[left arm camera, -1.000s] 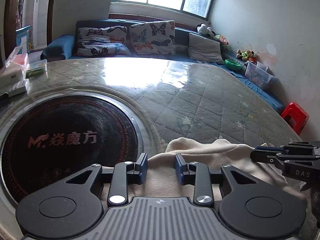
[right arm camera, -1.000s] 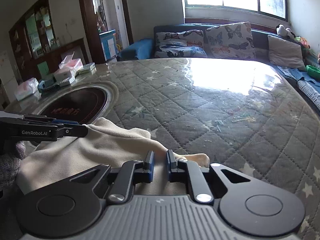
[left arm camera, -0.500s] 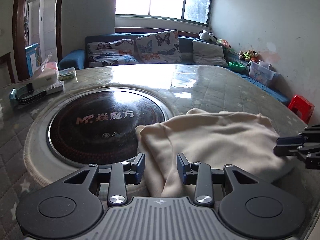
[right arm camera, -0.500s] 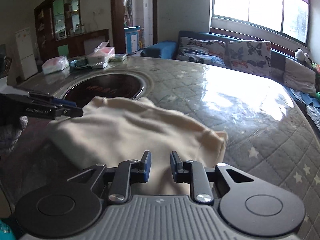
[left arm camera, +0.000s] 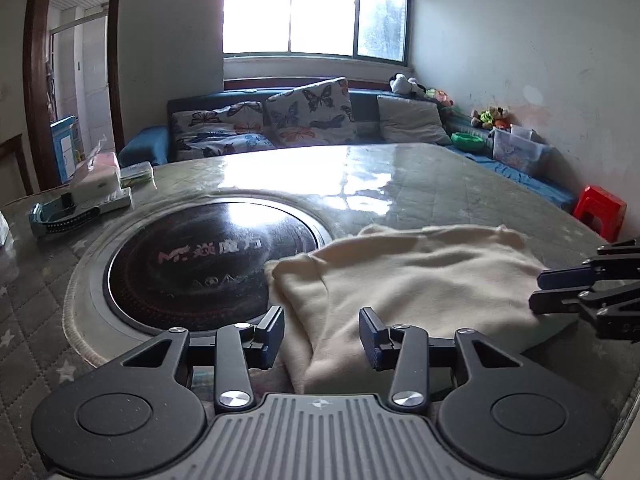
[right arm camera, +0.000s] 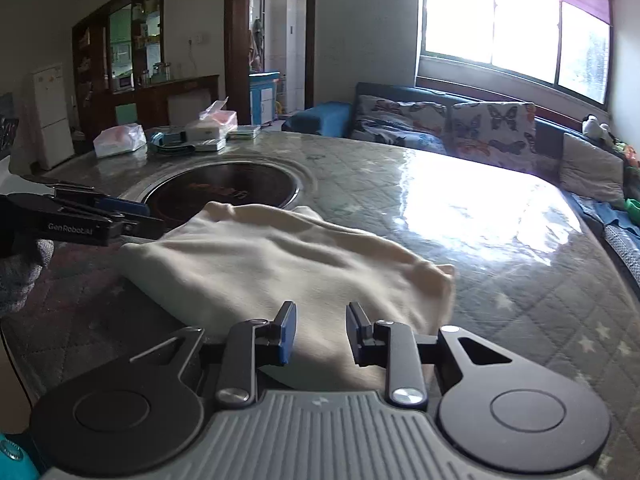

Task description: Fold clothes

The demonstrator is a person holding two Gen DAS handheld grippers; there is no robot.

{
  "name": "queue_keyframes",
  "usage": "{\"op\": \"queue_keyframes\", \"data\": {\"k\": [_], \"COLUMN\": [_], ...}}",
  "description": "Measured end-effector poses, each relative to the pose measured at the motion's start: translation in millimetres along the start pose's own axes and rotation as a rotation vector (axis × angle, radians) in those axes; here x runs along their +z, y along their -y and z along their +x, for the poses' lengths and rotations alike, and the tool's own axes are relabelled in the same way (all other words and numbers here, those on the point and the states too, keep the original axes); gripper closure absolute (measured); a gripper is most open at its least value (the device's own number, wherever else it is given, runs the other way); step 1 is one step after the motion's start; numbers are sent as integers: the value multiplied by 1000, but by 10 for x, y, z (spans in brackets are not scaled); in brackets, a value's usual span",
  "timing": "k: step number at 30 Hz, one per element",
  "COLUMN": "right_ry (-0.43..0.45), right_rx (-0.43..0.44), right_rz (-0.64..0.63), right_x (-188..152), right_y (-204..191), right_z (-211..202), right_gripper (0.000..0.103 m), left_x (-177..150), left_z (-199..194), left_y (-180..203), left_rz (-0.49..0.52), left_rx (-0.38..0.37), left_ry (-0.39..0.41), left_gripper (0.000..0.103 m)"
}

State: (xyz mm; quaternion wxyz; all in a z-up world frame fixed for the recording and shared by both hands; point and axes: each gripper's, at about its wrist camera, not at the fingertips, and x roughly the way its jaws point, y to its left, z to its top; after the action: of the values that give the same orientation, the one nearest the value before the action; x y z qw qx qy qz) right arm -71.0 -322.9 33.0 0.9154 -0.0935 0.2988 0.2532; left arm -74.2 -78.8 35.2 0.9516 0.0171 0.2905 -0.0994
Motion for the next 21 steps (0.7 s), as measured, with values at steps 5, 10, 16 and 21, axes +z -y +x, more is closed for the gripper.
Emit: {"op": "queue_keyframes", "data": {"k": [5, 10, 16, 21], "right_ry": [-25, -41, -42, -48], "right_rx": [2, 30, 160, 238], "right_rz": [3, -91, -245, -384], "right_x": [-106, 64, 287, 389], "right_y": [21, -132, -540, -938], "right_z": [35, -22, 93, 274], "right_gripper": [76, 74, 68, 63], "left_x": [-118, -129, -219, -207], "left_z": [29, -47, -75, -160], "left_y": [-67, -165, -284, -435], "left_rz": [-15, -62, -105, -165], "left_rx": [2, -10, 6, -1], "left_ry": [-32, -29, -55, -58], "left_gripper": [58, 58, 57, 58]}}
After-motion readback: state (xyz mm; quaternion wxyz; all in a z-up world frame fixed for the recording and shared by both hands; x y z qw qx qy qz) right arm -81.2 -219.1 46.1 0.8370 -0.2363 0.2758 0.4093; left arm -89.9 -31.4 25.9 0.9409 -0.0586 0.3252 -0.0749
